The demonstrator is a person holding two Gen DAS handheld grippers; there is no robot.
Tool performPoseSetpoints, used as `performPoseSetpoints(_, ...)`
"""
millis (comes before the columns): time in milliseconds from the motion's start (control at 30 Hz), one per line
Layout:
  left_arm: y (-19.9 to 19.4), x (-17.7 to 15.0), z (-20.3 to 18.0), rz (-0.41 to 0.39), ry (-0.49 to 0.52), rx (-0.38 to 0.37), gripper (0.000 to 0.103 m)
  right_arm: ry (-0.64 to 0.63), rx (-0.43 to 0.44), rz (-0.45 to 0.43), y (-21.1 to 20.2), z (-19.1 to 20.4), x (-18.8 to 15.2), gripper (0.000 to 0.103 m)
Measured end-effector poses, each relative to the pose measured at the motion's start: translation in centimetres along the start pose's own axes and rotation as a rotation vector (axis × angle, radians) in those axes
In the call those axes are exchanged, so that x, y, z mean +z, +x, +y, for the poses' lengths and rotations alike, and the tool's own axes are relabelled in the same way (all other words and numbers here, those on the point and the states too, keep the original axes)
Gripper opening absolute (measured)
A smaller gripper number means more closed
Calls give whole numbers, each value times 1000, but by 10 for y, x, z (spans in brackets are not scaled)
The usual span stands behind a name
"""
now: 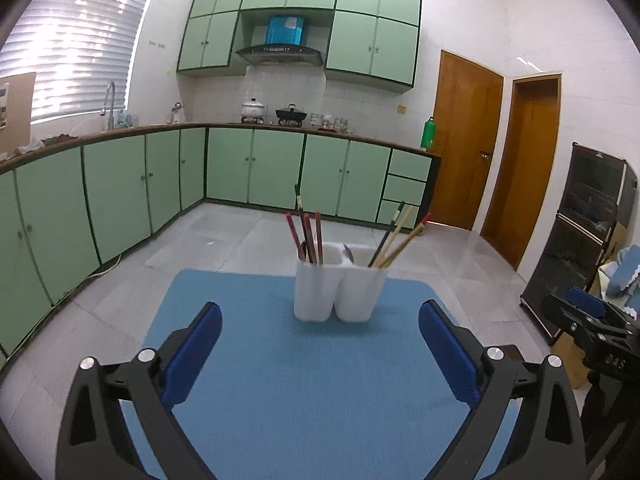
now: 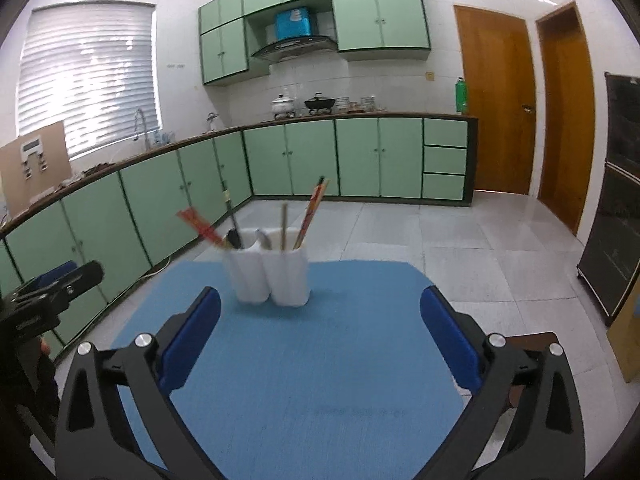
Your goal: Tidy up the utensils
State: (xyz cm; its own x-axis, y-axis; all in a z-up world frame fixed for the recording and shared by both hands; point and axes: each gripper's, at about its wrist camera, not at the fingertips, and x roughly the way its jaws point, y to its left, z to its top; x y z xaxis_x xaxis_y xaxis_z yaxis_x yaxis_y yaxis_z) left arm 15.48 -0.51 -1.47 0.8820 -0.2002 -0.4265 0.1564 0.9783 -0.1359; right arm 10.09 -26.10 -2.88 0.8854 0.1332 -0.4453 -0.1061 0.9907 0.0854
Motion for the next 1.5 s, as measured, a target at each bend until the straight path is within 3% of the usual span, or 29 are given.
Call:
performPoseSetpoints(300, -34, -19, -10, 18, 42, 25, 97, -49, 44, -28, -32, 28, -1, 97)
performPoseSetpoints(800, -81, -8, -26, -75, 86, 18, 97, -50, 105, -79, -64, 45, 14, 97)
performPoseSetpoints(1500, -99, -2, -32, -133, 93, 11, 97, -61, 111, -113, -79, 51, 17, 97)
